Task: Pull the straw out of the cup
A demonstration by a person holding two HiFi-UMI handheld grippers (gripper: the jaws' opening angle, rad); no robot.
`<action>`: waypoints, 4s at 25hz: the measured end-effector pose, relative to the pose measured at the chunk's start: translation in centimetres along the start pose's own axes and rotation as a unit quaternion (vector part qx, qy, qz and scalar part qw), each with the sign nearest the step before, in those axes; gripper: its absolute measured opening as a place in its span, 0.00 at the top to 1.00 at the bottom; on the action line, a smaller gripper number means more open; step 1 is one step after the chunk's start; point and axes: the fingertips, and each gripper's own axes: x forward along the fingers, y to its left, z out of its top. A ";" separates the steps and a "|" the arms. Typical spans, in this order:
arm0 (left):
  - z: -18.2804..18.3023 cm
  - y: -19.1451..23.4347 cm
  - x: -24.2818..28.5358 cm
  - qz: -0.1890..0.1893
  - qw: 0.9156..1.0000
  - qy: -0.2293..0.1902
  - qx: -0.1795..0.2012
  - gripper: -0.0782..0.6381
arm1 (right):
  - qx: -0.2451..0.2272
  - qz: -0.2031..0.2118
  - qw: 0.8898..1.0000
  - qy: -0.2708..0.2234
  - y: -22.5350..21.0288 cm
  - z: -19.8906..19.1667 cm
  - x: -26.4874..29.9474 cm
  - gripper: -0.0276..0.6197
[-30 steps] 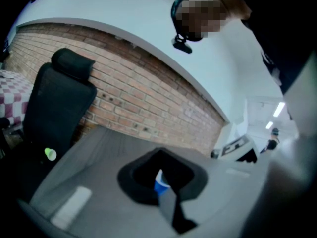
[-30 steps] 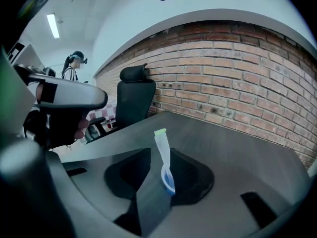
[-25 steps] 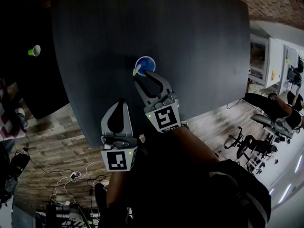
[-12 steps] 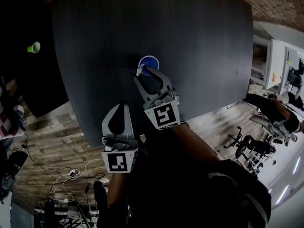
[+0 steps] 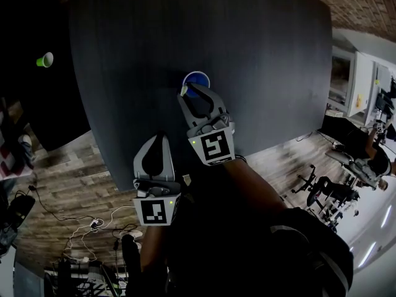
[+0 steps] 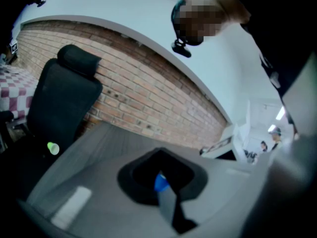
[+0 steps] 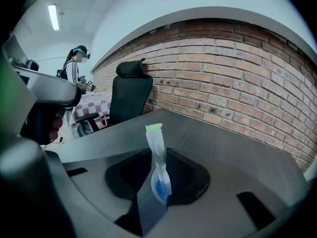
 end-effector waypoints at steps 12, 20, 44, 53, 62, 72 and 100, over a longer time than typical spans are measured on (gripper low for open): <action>-0.1 0.0 -0.1 0.002 1.000 -0.003 -0.002 0.88 | -0.004 -0.012 1.000 -0.003 -0.4 0.1 0.0 0.88; 0.1 -0.1 -0.2 0.005 1.000 -0.006 -0.001 0.88 | -0.001 -0.015 1.000 -0.009 -0.5 0.1 -0.2 0.89; 1.9 -2.1 -1.6 -0.003 0.999 -0.043 0.016 0.88 | 0.009 -0.031 0.998 -0.047 -1.1 2.0 -2.8 0.89; 2.9 -2.8 -2.8 -0.002 0.998 -0.047 0.032 0.88 | 0.017 -0.039 0.997 -0.068 -1.0 3.6 -4.7 0.89; 5.3 -4.3 -4.0 -0.006 0.997 -0.067 0.047 0.88 | 0.044 -0.050 0.994 -0.091 -1.6 5.6 -7.7 0.89; 7.2 -6.5 -5.8 -0.022 0.994 -0.080 0.071 0.88 | 0.069 -0.052 0.989 -0.118 -1.2 7.4 -11.6 0.89; 11.1 -11.0 -11.1 -0.049 0.987 -0.105 0.108 0.88 | 0.124 -0.016 0.972 -0.199 2.4 10.9 -24.4 0.89</action>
